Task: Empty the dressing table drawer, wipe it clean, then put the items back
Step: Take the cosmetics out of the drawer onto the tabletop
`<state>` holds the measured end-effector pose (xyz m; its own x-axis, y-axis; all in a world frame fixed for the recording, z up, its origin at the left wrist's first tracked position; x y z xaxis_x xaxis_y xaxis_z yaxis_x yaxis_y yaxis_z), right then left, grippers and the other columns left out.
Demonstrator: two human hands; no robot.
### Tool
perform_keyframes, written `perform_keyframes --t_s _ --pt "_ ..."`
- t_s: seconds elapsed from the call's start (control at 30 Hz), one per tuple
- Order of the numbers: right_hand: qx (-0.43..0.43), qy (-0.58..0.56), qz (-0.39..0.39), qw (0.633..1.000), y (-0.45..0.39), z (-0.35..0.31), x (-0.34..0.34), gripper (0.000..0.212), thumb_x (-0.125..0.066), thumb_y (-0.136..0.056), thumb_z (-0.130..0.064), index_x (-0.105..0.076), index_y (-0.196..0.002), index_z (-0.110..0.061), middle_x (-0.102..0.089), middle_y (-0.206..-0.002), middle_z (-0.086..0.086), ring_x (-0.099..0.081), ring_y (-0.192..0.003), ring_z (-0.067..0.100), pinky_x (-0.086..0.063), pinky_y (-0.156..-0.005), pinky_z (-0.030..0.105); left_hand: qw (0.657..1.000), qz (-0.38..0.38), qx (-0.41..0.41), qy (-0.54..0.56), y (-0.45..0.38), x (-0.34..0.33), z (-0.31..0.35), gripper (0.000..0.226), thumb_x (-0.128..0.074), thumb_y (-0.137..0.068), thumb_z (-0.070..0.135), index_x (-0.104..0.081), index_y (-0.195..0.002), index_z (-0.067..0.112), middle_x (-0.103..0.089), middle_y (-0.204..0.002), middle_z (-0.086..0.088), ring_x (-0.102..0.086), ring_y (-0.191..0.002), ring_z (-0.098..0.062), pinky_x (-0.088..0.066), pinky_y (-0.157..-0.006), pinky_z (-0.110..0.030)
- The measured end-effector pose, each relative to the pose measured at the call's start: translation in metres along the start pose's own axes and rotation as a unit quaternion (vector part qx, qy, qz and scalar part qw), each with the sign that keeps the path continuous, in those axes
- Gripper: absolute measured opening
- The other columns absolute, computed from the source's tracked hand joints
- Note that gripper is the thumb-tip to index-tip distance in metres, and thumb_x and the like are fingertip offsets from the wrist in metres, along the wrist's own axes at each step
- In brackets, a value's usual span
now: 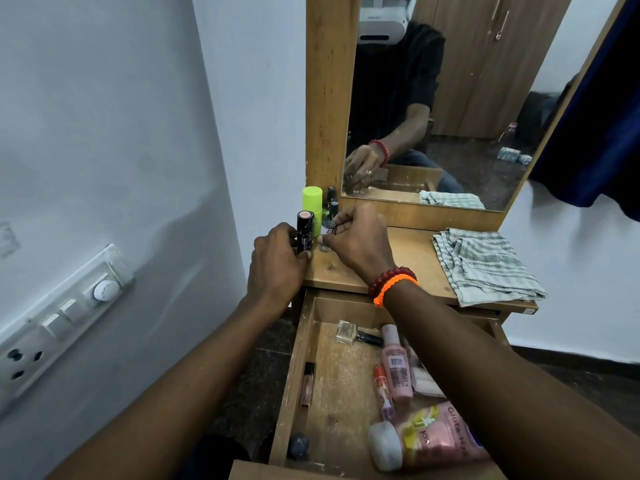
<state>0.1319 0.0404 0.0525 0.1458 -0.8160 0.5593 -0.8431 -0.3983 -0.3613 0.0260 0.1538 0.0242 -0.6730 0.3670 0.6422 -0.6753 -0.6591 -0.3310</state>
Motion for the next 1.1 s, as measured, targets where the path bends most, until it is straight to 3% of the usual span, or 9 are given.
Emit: perform_keyframes --t_s 0.13,0.23,0.4,0.53,0.63,0.77,0.9,1.03,1.1 --pt "0.003 0.001 -0.021 1.000 0.003 0.002 0.004 0.024 -0.092 -0.071 -0.008 -0.068 -0.072 -0.010 -0.071 -0.072 0.009 -0.070 -0.079 0.023 -0.062 -0.068 0.039 1.000 -0.001 0.000 -0.003 -0.001 -0.001 -0.001 0.037 -0.080 -0.085 0.024 -0.065 -0.117 0.014 -0.070 -0.110 -0.009 -0.063 -0.102 -0.027 -0.041 -0.076 -0.030" --pt "0.000 0.007 -0.023 1.000 0.004 0.002 0.006 0.024 -0.091 -0.071 -0.008 -0.068 -0.074 -0.007 -0.071 -0.071 0.007 -0.070 -0.080 0.023 -0.061 -0.066 0.037 1.000 -0.002 -0.004 -0.008 -0.001 -0.001 -0.001 0.040 -0.082 -0.083 0.024 -0.066 -0.118 0.011 -0.072 -0.110 -0.010 -0.066 -0.100 -0.028 -0.046 -0.076 -0.031" --pt "-0.010 0.009 -0.039 0.999 0.007 0.006 0.013 0.027 -0.091 -0.073 -0.011 -0.065 -0.079 -0.017 -0.070 -0.087 0.006 -0.066 -0.088 0.019 -0.040 -0.052 0.009 1.000 -0.004 -0.002 0.002 0.006 0.007 0.005 0.049 -0.084 -0.081 0.022 -0.065 -0.123 0.007 -0.073 -0.112 -0.013 -0.069 -0.101 -0.030 -0.058 -0.086 -0.044" --pt "0.036 0.005 -0.005 0.999 0.029 0.008 0.031 0.012 -0.082 -0.081 -0.014 -0.072 -0.085 -0.017 -0.071 -0.073 -0.001 -0.069 -0.077 0.014 -0.047 -0.059 0.015 0.999 0.014 -0.026 -0.028 0.033 0.023 0.014 0.037 -0.081 -0.085 0.019 -0.069 -0.117 0.008 -0.072 -0.104 -0.008 -0.069 -0.091 -0.024 -0.058 -0.080 -0.036" --pt "0.074 0.025 -0.055 0.995 0.060 0.015 0.041 0.008 -0.077 -0.084 -0.015 -0.073 -0.079 -0.018 -0.070 -0.065 -0.004 -0.066 -0.063 0.004 -0.050 -0.057 0.011 0.997 -0.040 -0.036 -0.061 0.066 0.029 0.020 0.016 -0.079 -0.085 0.026 -0.073 -0.099 0.020 -0.072 -0.089 0.003 -0.068 -0.077 -0.015 -0.059 -0.071 -0.037" --pt "0.047 0.180 -0.185 0.965 0.093 0.055 0.026 0.010 -0.063 -0.086 -0.025 -0.068 -0.078 -0.022 -0.069 -0.077 -0.002 -0.069 -0.073 0.017 -0.061 -0.062 0.037 0.951 -0.202 -0.080 -0.219 0.108 0.006 0.030 0.012 -0.068 -0.092 0.022 -0.066 -0.104 0.020 -0.066 -0.108 -0.004 -0.068 -0.090 -0.025 -0.057 -0.076 -0.040" --pt "0.049 0.334 -0.214 0.917 0.110 0.072 0.022 0.009 -0.061 -0.089 -0.019 -0.061 -0.097 -0.018 -0.064 -0.100 0.008 -0.065 -0.091 0.034 -0.052 -0.071 0.038 0.882 -0.219 -0.168 -0.383 0.128 -0.030 0.043 0.015 -0.056 -0.101 0.012 -0.067 -0.110 0.015 -0.071 -0.106 -0.003 -0.071 -0.095 -0.024 -0.042 -0.066 -0.033" --pt "0.051 0.366 -0.239 0.898 0.114 0.078 0.016 0.016 -0.056 -0.097 -0.018 -0.058 -0.112 -0.014 -0.062 -0.113 0.015 -0.063 -0.102 0.036 -0.051 -0.078 0.041 0.859 -0.224 -0.167 -0.429 0.123 -0.055 0.040 0.019 -0.050 -0.104 0.017 -0.068 -0.107 0.019 -0.073 -0.098 0.001 -0.064 -0.079 -0.015 -0.040 -0.063 -0.031" --pt "0.046 0.370 -0.251 0.894 0.113 0.080 0.013 0.016 -0.054 -0.098 -0.016 -0.057 -0.114 -0.014 -0.062 -0.116 0.015 -0.064 -0.104 0.037 -0.053 -0.082 0.042 0.848 -0.229 -0.174 -0.445 0.125 -0.063 0.038 0.020 -0.048 -0.104 0.017 -0.067 -0.110 0.021 -0.072 -0.101 0.002 -0.066 -0.084 -0.013 -0.038 -0.064 -0.030"
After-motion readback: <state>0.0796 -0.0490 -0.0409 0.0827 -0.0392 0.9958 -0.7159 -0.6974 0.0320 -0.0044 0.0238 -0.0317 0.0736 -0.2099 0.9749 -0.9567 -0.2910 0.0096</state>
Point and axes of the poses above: each hand's wrist, its own y-axis away from the middle knuckle, its own x-axis out of the back of the hand, z = x × y, the point moved 4 cm from there along -y, towards the middle knuckle
